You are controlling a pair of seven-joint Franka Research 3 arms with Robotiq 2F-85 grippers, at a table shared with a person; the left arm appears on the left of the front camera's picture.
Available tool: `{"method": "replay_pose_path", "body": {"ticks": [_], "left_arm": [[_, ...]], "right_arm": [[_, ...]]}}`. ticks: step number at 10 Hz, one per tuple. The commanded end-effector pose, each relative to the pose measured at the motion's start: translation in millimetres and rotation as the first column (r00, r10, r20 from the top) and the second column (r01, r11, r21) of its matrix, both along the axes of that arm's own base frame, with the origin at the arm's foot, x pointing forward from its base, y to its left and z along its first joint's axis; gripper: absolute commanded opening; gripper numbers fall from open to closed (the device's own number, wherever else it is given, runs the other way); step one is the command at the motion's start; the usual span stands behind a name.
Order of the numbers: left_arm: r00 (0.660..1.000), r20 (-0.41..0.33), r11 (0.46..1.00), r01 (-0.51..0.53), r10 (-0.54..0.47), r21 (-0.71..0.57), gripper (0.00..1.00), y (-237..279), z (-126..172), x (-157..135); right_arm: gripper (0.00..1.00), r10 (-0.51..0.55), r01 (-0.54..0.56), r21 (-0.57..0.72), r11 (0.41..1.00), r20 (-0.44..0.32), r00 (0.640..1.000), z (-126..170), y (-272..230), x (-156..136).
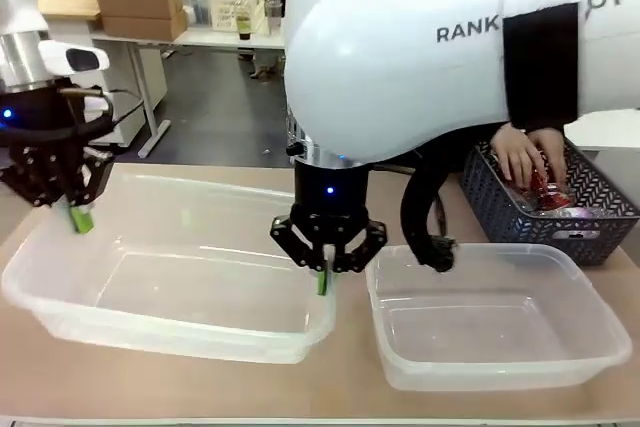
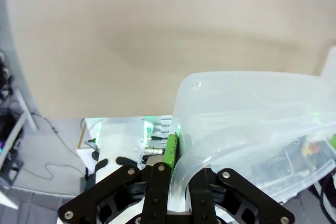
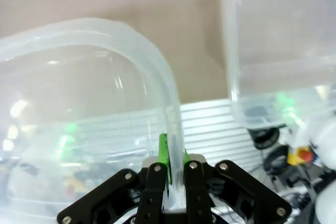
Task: Sort the waste into each basket.
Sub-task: Pick up the Organizing box on the left side of the table and lift it.
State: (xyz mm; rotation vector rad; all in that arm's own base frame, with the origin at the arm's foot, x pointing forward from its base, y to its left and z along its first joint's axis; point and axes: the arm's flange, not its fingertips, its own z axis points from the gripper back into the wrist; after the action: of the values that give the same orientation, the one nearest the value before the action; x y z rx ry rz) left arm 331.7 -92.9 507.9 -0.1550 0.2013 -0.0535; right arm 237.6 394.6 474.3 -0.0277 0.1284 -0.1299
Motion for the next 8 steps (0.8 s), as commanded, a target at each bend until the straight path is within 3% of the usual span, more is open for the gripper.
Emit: {"method": "replay_pose_path", "body": {"ticks": [1,2,4,5,6,7,8], "left_arm": [[0.999,-0.014,0.999,-0.043,0.043,0.011,0.00,21.9,-18.3,-4.1],[0.999,-0.014,0.999,-0.043,0.043,0.011,0.00,21.9,-18.3,-4.1],[0.999,-0.014,0.999,-0.043,0.043,0.011,0.00,21.9,-18.3,-4.1],[0.999,-0.045,1.000,-0.007,0.006,0.000,0.06,1.2,-22.5,-4.9],[0.999,-0.046,0.999,0.025,-0.026,-0.027,0.06,-9.7,-18.5,-1.5],[0.993,-0.082,0.995,-0.091,0.087,-0.038,0.06,-29.0,-16.2,10.6],[0.991,-0.109,0.995,-0.079,0.073,-0.055,0.06,-50.0,-12.7,14.3]], "right_arm": [[0.00,0.012,-0.024,-0.113,0.993,-0.109,0.994,-35.7,-41.3,-15.7],[0.00,0.000,0.000,0.000,1.000,0.000,1.000,0.0,0.0,0.0],[0.00,0.000,0.000,0.000,1.000,0.000,1.000,0.0,0.0,0.0],[0.04,0.001,-0.001,0.023,1.000,0.005,1.000,5.6,-3.8,-4.9],[0.04,-0.052,0.053,-0.006,0.999,0.009,0.999,1.2,-24.4,11.0],[0.04,-0.049,0.049,-0.027,0.998,-0.003,0.999,0.7,-46.4,27.5],[0.04,-0.019,0.019,-0.014,1.000,-0.005,1.000,4.2,-68.2,41.5]]}}
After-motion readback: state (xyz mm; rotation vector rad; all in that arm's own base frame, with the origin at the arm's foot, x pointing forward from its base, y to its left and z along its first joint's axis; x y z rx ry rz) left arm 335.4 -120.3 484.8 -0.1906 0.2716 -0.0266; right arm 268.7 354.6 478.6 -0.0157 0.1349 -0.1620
